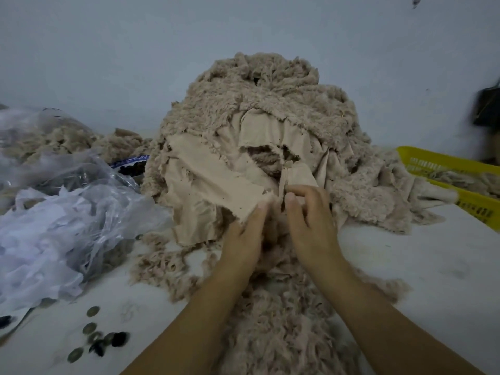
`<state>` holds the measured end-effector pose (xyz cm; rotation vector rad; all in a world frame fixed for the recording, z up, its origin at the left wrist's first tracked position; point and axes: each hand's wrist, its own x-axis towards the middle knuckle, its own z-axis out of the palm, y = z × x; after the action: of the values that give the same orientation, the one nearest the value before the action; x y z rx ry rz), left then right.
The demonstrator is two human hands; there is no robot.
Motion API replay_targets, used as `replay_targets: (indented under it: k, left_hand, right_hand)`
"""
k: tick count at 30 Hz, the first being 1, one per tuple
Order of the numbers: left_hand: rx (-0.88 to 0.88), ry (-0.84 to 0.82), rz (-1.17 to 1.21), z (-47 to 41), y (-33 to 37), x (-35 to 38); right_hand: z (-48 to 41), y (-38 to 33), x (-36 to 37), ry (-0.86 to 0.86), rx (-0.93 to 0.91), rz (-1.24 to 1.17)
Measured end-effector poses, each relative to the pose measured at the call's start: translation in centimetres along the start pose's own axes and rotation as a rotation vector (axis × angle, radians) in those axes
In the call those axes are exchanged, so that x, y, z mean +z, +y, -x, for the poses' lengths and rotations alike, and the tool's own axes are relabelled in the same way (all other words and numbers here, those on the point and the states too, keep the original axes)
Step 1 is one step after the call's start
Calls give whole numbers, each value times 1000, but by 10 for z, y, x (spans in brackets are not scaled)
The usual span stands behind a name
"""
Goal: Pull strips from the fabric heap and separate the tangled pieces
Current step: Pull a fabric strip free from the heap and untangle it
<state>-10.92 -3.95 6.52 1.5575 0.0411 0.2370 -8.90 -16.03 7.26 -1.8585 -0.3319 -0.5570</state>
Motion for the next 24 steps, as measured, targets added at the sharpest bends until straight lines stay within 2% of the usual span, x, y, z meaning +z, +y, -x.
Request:
replay_targets:
  k: [3, 6, 9, 11, 14, 17, 20, 22, 24]
  left_hand:
    - [73, -96, -82, 2, 4, -1]
    - [64, -146, -111, 5, 4, 2]
    - [-3, -224, 9, 4, 5, 6]
    - [-76, -159, 148, 0, 3, 4]
    - [-147, -76, 411, -6, 5, -1]
    - [-230, -17, 678, -17, 9, -13]
    - [-252, 134, 890, -31, 10, -33]
    - [-246, 209, 970, -37, 8, -47]
    - [-239, 210, 1048, -42, 4, -58]
  right_hand:
    - [-2, -3, 2, -158, 170, -229]
    - [-3, 5, 4, -223, 272, -294]
    - [-3, 13, 6, -273, 312, -311]
    - [-3, 14, 6, -295, 289, -227]
    - [1, 10, 4, -384, 117, 34]
    - [4, 12, 4, -447, 32, 73]
    - [3, 15, -4, -499, -3, 89]
    - [3, 16, -10, -495, 10, 83]
    - [1, 16, -14, -460, 68, 64]
